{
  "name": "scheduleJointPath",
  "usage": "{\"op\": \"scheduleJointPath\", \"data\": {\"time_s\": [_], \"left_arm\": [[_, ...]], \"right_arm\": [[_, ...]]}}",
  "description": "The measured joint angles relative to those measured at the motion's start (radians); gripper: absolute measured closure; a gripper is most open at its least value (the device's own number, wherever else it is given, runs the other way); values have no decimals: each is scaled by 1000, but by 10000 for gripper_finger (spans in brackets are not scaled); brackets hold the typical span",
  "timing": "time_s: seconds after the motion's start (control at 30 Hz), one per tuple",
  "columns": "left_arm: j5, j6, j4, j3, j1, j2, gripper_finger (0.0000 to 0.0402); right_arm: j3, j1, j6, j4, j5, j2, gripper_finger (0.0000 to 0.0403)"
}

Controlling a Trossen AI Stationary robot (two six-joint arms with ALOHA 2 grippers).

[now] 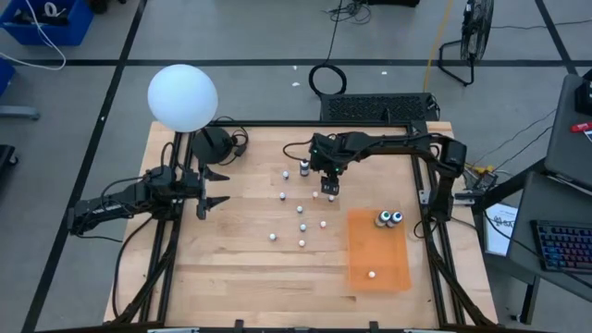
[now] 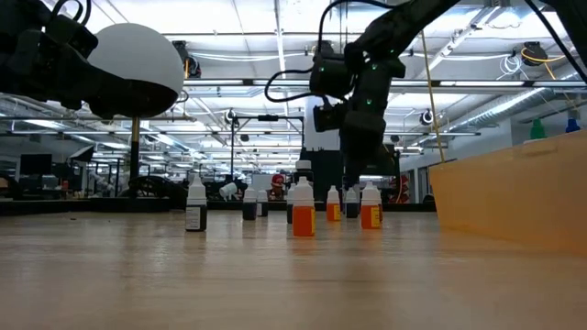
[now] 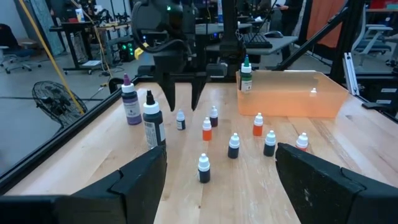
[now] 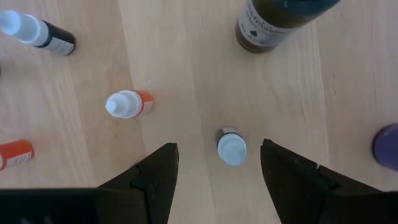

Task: Pick & Place food coloring
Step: Put the small green food coloring bottle into the orange bin

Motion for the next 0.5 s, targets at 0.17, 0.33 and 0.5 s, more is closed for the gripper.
{"op": "scheduleJointPath", "data": {"time_s": [0.17,0.33,0.5], "left_arm": [[0,0,0,0,0,0,103],[0,0,0,0,0,0,103],[0,0,0,0,0,0,103]], "right_arm": [[0,-12,-3,6,1,0,193],[-34,-27,-3,47,2,0,193],[-82,-30,-23,82,1,0,193]]}}
